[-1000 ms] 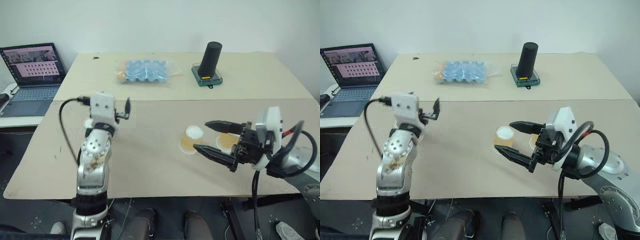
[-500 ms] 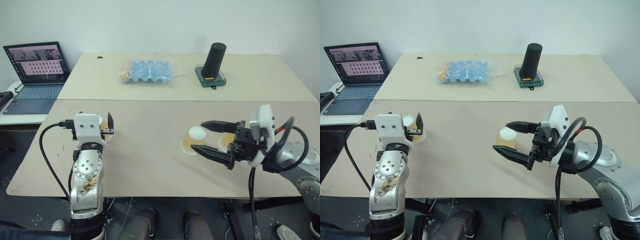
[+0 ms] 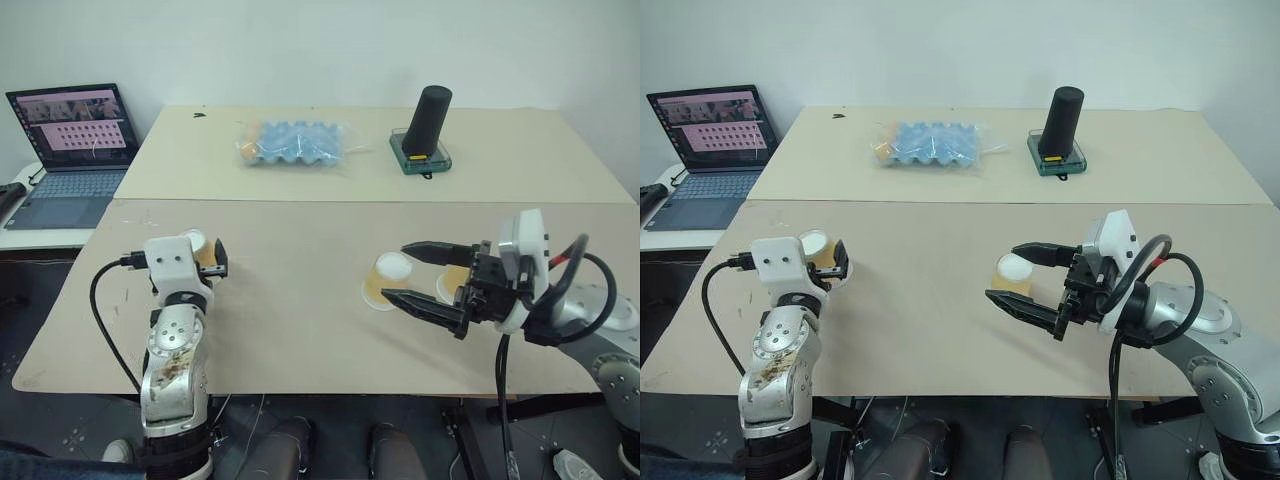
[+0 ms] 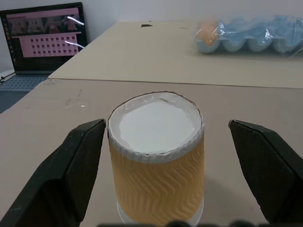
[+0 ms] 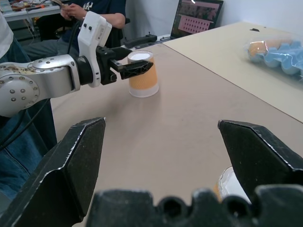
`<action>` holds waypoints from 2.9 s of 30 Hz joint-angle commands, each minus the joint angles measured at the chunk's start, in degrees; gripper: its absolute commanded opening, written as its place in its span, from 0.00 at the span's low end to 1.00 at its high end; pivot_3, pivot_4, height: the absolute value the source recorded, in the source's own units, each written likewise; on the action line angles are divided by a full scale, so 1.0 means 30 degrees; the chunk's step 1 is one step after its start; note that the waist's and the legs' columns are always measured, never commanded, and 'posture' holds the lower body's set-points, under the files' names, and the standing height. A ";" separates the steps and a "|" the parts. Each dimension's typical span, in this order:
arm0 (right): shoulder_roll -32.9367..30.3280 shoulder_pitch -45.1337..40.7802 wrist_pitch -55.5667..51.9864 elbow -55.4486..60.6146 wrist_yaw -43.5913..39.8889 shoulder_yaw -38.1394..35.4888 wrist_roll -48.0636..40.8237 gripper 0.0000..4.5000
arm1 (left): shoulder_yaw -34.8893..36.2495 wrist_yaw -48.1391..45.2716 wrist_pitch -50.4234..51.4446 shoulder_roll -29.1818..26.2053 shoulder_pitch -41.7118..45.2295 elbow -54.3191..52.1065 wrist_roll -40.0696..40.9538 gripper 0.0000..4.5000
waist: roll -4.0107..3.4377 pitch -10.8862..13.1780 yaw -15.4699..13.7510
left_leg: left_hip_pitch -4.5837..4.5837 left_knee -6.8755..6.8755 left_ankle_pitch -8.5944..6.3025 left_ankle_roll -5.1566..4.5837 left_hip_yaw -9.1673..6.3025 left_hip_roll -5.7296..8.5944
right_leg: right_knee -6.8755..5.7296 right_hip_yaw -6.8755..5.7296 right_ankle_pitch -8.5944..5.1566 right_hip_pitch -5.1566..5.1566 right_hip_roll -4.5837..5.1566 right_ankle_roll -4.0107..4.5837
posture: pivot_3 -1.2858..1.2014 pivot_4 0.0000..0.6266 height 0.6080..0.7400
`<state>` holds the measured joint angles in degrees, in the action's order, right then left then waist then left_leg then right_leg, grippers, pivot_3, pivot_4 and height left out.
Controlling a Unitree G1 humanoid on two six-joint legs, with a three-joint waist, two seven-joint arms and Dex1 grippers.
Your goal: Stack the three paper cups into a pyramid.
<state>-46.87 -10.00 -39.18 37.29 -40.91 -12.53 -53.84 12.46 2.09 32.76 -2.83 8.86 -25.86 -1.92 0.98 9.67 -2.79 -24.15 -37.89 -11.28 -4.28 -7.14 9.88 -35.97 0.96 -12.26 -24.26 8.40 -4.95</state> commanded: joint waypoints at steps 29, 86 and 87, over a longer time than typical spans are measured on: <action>0.0087 0.0181 0.0295 0.0682 0.0545 -0.0570 0.0286 1.00 | -0.0350 -0.2156 -0.2300 -0.2063 0.3001 0.2789 0.2534 0.57 | 0.0004 -0.0001 0.0000 | -0.0004 0.0000 -0.0001 0.0002 0.0000 0.0000 | 0.0000 0.0000 0.0001 -0.0004 0.0001 -0.0001 | 0.52 0.24 0.90; -0.0614 0.2633 0.0140 0.2626 0.2975 -0.3411 -0.0254 1.00 | -0.9096 -2.3827 -0.8289 -0.5212 1.2133 1.6950 0.3974 0.80 | 0.0012 0.0001 0.0687 | -0.0025 -0.0003 0.0030 -0.0089 -0.0005 0.0005 | 0.0010 -0.0002 0.0010 0.0019 0.0009 0.0001 | 0.52 0.24 0.90; -0.0639 0.2625 0.0135 0.2615 0.2955 -0.3421 -0.0267 1.00 | -0.9080 -2.3829 -0.8274 -0.5213 1.2106 1.6911 0.3991 0.83 | 0.0012 0.0001 0.0687 | -0.0025 -0.0003 0.0030 -0.0089 -0.0004 0.0005 | 0.0009 -0.0002 0.0010 0.0018 0.0009 0.0001 | 0.52 0.24 0.90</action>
<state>-48.01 -1.40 -39.30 43.63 -31.84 -20.90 -53.55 -15.22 -69.72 7.91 -18.59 45.66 25.09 10.17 1.01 9.67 -0.73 -24.22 -37.90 -11.19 -4.55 -7.15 9.90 -35.94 0.95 -12.23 -24.21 8.42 -4.95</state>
